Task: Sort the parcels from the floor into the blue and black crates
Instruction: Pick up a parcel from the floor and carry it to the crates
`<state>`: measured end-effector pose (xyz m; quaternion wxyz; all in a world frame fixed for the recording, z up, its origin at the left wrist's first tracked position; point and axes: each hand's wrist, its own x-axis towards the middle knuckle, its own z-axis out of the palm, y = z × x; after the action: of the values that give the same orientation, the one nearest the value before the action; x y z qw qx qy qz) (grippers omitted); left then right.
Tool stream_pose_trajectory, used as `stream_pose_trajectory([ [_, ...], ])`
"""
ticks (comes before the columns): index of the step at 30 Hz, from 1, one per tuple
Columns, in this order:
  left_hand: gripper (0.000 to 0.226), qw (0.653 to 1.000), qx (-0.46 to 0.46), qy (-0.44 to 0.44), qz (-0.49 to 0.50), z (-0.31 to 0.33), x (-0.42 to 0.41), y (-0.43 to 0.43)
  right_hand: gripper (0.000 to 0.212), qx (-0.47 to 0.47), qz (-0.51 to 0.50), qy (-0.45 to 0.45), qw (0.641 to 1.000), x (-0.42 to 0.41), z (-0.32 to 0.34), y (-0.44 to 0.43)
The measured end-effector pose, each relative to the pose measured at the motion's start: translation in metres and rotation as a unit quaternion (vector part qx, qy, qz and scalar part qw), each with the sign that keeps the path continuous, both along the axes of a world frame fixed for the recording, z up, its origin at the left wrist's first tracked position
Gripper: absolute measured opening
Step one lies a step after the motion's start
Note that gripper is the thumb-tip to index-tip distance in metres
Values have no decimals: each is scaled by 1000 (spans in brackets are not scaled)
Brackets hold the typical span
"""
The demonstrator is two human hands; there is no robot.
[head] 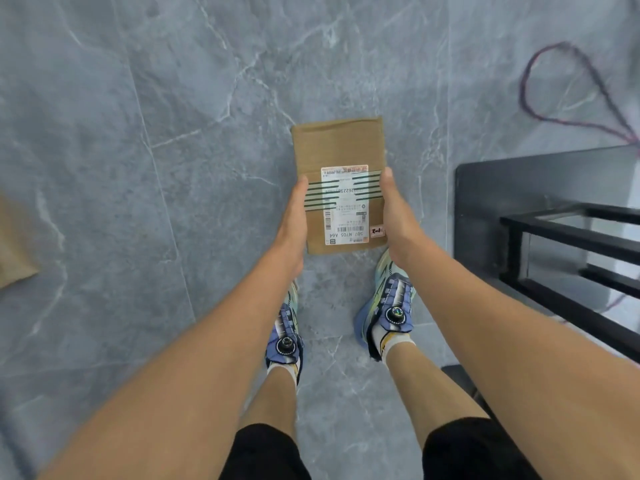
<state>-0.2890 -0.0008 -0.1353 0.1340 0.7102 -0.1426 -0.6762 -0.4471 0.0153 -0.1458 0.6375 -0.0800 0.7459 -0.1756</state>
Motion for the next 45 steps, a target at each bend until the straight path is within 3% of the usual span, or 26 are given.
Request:
stream_pose_trajectory([
  [6, 50, 998, -53, 1, 24, 137, 41, -35, 56, -64, 23, -4, 998, 42, 125, -35],
  [15, 46, 976, -206, 0, 65, 408, 113, -83, 58, -220, 99, -8, 970, 112, 391, -111],
  [19, 43, 956, -277, -18, 90, 530, 146, -97, 57, -296, 129, -41, 946, 141, 513, -130],
  [23, 46, 934, -340, -38, 100, 636, 170, -100, 76, -376, 158, -43, 912, 172, 616, -142],
  [27, 47, 910, -390, -52, 128, 722, 186, -94, 81, -437, 191, -50, 877, 191, 700, -151],
  [30, 48, 887, -434, -66, 144, 777, 194, -83, 73, -473, 216, -68, 851, 200, 757, -153],
  [34, 47, 862, -472, -92, 159, 840, 196, -60, 79, -522, 242, -93, 812, 211, 818, -152],
  [36, 50, 849, -487, -107, 176, 864, 196, -46, 69, -543, 257, -103, 793, 217, 844, -146],
  [38, 52, 835, -504, -127, 180, 885, 198, -32, 51, -560, 272, -119, 773, 223, 864, -142],
  [41, 54, 818, -513, -153, 209, 907, 203, -5, 57, -571, 301, -145, 750, 235, 889, -129],
  [45, 56, 800, -506, -190, 261, 926, 215, 39, 49, -574, 337, -186, 723, 259, 912, -99],
])
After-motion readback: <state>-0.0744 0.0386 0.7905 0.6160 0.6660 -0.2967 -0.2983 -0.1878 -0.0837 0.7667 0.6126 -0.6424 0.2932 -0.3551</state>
